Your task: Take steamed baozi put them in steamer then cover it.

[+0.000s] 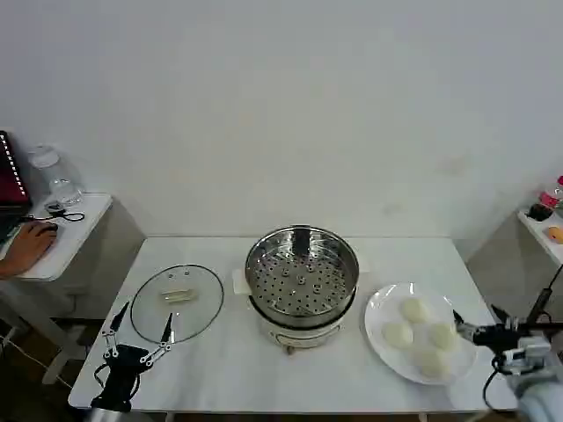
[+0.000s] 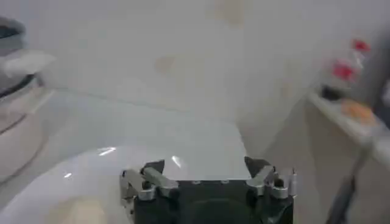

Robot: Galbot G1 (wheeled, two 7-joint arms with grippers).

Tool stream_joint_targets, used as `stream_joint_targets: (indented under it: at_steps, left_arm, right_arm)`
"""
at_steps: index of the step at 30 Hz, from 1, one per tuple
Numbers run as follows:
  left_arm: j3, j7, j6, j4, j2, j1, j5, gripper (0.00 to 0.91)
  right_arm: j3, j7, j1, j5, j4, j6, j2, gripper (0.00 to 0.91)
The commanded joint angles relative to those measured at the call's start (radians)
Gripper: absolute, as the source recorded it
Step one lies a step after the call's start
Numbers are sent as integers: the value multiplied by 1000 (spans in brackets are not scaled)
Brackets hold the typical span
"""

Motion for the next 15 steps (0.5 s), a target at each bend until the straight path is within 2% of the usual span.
stream_joint_targets:
  at_steps: [1, 2, 6, 8, 11, 15]
  left_arm:
    - [2, 0, -14, 21, -13, 0, 6, 907]
    - [3, 0, -17, 24, -14, 0, 7, 907]
    - [15, -1, -26, 34, -17, -1, 10, 907]
    - [23, -1, -34, 42, -13, -2, 9, 907]
    - [36, -3, -44, 52, -19, -9, 19, 907]
    - [54, -3, -50, 64, -17, -19, 28, 907]
  right_arm:
    - [-334, -387, 338, -176, -218, 171, -465, 907]
    - [-435, -419, 451, -191, -228, 174, -475, 907]
    - [-455, -589, 453, -230, -247, 202, -567, 907]
    - [-457, -644, 440, -253, -229, 199, -593, 907]
    - [-458, -699, 429, -263, -224, 196, -613, 907]
    - [-454, -713, 394, -286, -204, 192, -629, 907]
